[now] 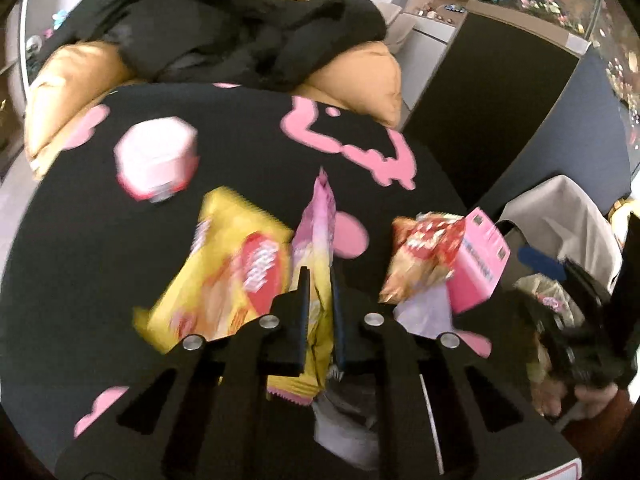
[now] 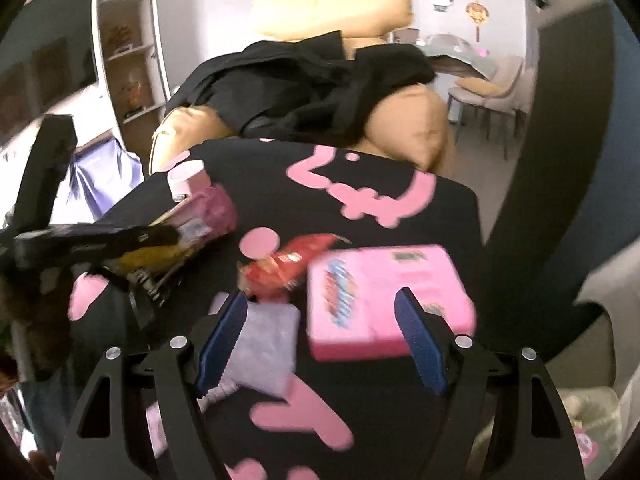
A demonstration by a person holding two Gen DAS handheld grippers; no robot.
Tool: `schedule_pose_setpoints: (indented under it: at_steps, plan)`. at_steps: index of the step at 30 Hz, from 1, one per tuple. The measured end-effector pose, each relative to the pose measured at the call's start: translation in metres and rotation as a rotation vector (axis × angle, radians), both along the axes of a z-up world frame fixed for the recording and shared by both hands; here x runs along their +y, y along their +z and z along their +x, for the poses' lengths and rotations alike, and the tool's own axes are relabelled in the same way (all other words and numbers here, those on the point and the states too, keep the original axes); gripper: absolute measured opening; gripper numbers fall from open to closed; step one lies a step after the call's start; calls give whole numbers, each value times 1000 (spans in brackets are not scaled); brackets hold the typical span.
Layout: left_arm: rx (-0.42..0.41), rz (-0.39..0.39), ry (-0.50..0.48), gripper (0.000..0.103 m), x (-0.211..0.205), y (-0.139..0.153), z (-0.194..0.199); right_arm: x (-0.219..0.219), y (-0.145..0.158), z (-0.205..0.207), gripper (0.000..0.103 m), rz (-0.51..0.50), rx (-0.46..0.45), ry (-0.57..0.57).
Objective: Collect trash
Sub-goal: 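Grasp the red patterned wrapper with the right gripper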
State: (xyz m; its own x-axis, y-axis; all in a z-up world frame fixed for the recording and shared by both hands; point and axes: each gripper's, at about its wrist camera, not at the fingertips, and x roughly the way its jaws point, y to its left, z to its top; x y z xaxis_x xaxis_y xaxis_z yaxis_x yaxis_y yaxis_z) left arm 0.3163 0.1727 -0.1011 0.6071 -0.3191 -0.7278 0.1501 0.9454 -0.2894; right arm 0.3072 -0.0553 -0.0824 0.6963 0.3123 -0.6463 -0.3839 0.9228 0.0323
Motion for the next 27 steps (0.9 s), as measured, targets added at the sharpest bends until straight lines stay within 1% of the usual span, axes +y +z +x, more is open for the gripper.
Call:
schedule_pose_setpoints:
  at_steps: [2,5,6,7,8,9,10,11,12,13,14,17,20,22,27]
  plan:
    - [0,-4,21,10,16,-1,-14,17,-2,11,72,-19,-3,11]
    - [4,-53,50,10,37,-3,-32,38,-9,34,72,-86,2,6]
    - [6,-67,59,14,42,-3,-37,46,-14,44,72,-115,13,1]
    - [7,-80,63,22,47,-4,-42,50,-17,51,71,-133,27,-5]
    - [8,-93,63,27,51,-5,-48,53,-19,54,67,-142,38,-8]
    - [5,-97,63,34,53,-5,-52,55,-20,57,52,-158,30,-15]
    - [-2,-95,64,36,56,-5,-57,59,-21,59,41,-163,33,1]
    - [-13,-87,65,37,59,-4,-62,62,-21,60,34,-165,42,11]
    - [-20,-79,68,40,61,-4,-65,65,-20,59,23,-162,47,25]
    - [-25,-76,72,43,63,-3,-66,67,-19,59,23,-146,66,50]
    - [-31,-79,76,43,66,-2,-69,68,-18,57,23,-140,72,59]
    - [-40,-91,74,44,69,0,-71,73,-10,42,23,-130,61,95]
    - [-40,-87,52,47,66,2,-73,70,0,26,23,-102,61,119]
    - [-33,-82,36,49,62,1,-73,62,7,15,23,-73,61,123]
    - [-31,-54,-11,50,46,4,-77,39,15,-4,23,-13,76,112]
